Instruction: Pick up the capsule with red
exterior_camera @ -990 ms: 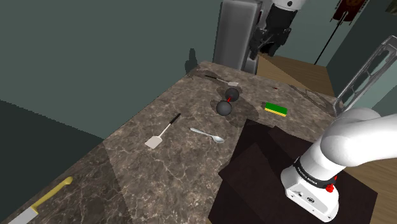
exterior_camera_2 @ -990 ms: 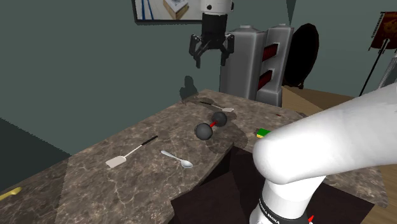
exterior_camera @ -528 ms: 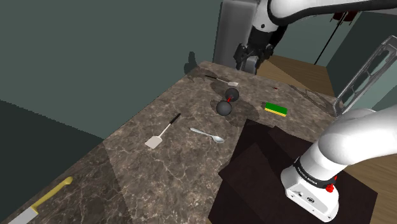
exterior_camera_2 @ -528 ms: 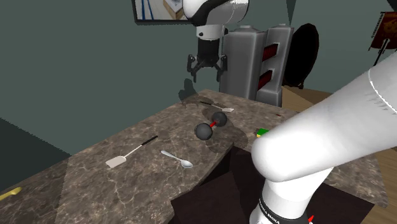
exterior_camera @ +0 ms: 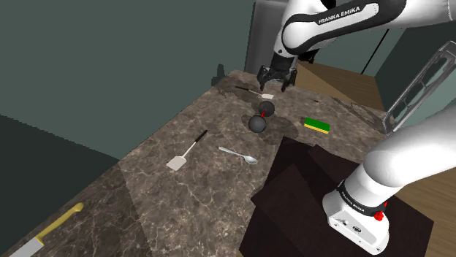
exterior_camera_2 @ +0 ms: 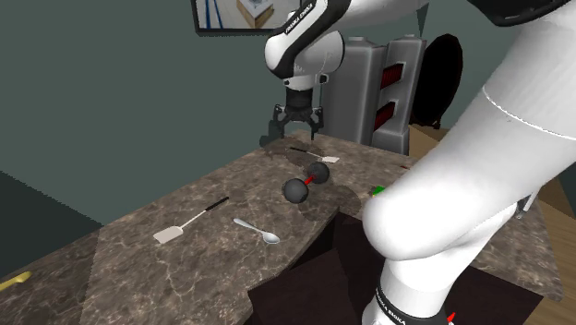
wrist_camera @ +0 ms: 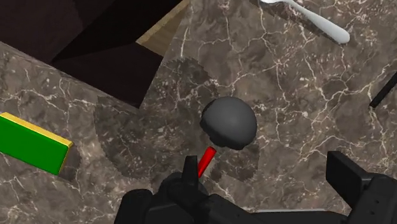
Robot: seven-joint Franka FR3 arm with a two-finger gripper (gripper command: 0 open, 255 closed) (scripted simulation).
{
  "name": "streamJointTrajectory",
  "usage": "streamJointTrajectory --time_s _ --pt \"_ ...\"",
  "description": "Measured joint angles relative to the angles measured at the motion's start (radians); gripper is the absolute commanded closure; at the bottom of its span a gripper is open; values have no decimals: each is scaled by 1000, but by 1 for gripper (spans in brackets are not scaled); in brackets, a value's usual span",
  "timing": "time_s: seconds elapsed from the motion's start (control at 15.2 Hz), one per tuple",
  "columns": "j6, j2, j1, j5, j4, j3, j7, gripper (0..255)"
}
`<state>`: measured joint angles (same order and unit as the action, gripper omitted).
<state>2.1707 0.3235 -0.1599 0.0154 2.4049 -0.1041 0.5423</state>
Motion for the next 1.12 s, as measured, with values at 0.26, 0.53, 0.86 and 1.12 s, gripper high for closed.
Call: streamJointTrajectory --time_s 0.26,0.53,0.86,1.12 --pt "101 -134 -34 -9 -20 8 75 0" --pt "190 -282 -60 -18 -67 19 155 0" --pt "285 -456 -85 -19 -132 46 240 0" --pt "349 -581 -102 -5 -181 71 296 0"
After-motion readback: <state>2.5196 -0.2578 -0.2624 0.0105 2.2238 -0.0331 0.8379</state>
